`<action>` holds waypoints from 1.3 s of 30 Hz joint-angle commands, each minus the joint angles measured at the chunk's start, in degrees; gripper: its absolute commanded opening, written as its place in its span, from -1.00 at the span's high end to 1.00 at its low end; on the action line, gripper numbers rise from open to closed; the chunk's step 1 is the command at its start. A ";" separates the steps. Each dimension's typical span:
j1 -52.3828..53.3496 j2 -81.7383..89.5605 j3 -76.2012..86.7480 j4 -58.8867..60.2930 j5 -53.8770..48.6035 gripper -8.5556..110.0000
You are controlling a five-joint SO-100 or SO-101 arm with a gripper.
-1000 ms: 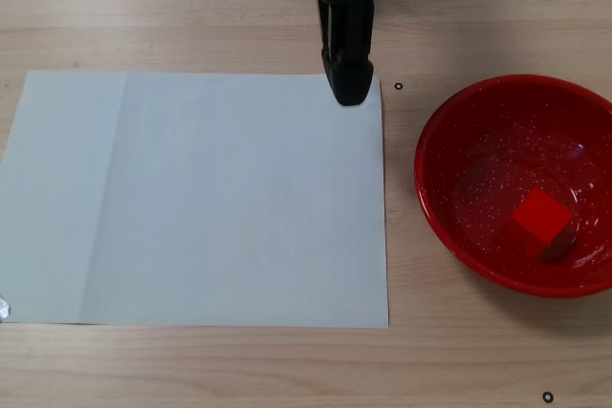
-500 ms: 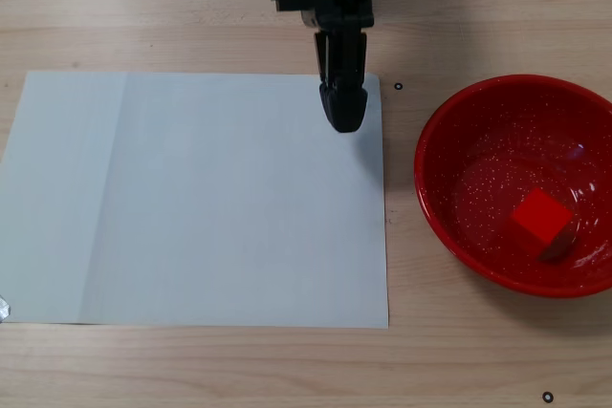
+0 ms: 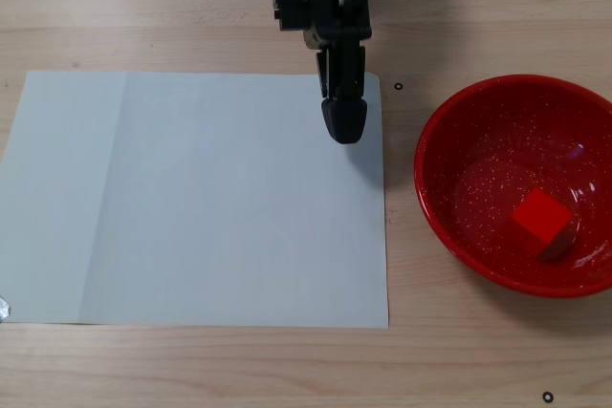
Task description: Grasp the red cube and put it in the red bowl.
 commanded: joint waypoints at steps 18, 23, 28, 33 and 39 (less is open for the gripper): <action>2.81 6.50 0.26 30.67 0.09 0.85; 2.81 6.50 0.26 34.01 -0.09 0.85; 2.46 6.50 0.26 34.54 -2.02 0.85; 2.37 6.50 0.26 34.63 -2.81 0.85; 2.37 6.50 0.26 34.63 -2.72 0.85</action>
